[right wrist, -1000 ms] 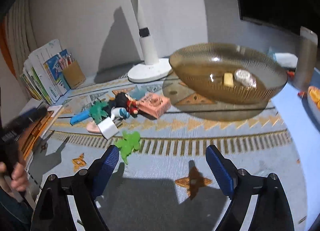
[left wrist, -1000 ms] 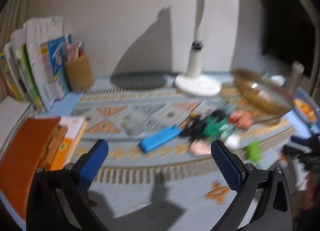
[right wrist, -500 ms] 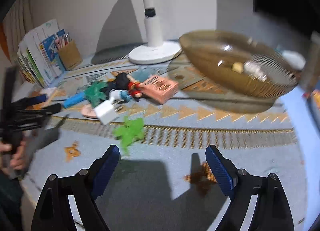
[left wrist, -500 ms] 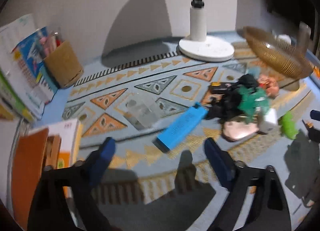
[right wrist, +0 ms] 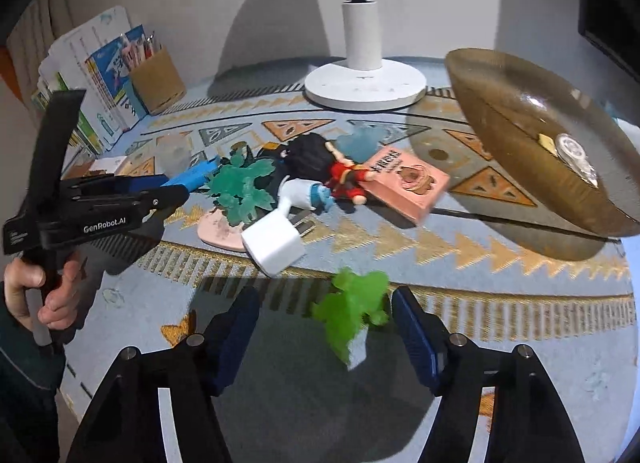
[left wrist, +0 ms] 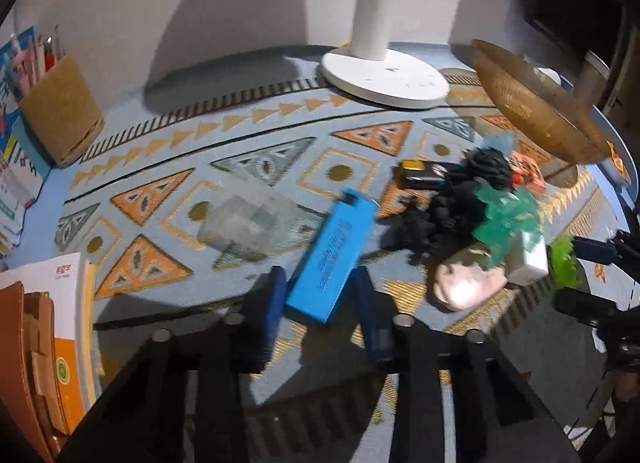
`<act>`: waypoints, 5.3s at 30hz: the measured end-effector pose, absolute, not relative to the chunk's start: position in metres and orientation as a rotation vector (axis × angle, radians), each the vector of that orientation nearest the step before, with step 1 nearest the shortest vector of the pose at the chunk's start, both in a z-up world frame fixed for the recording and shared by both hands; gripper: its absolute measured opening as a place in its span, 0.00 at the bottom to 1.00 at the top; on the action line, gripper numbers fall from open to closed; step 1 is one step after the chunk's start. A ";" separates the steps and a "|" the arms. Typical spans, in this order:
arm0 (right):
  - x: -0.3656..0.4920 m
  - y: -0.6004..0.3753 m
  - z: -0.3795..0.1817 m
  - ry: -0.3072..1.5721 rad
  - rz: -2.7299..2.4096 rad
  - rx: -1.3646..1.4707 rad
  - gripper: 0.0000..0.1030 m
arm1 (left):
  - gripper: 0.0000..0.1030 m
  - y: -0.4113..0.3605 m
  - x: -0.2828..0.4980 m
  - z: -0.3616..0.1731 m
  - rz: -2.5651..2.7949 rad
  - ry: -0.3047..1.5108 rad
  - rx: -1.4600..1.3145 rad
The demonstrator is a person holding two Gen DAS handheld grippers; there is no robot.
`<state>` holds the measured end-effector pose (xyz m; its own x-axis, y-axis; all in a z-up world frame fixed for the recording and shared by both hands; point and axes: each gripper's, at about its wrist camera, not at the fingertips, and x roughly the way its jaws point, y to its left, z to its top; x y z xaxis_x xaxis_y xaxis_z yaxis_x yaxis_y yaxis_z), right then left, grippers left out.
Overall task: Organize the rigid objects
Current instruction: 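Grasp the blue box with left tool while right tool grasps green figure, then carry the blue box and green figure over the amber bowl, then open both tools to drop the objects into the bowl, then grasp the clear plastic cup with left tool while right tool grasps white cube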
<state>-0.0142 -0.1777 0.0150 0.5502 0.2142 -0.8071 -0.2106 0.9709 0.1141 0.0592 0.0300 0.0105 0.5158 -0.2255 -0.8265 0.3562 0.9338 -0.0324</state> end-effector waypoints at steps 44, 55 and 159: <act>-0.116 -0.223 0.009 0.849 0.156 0.061 0.34 | 0.21 -0.002 -0.037 0.051 -0.266 0.834 0.106; -0.123 -0.269 0.057 0.709 0.107 0.104 0.24 | 0.12 -0.052 -0.022 0.121 -0.359 0.714 0.134; -0.070 -0.217 0.057 0.720 0.226 0.110 0.89 | 0.99 0.095 0.000 0.085 -0.099 0.648 -0.208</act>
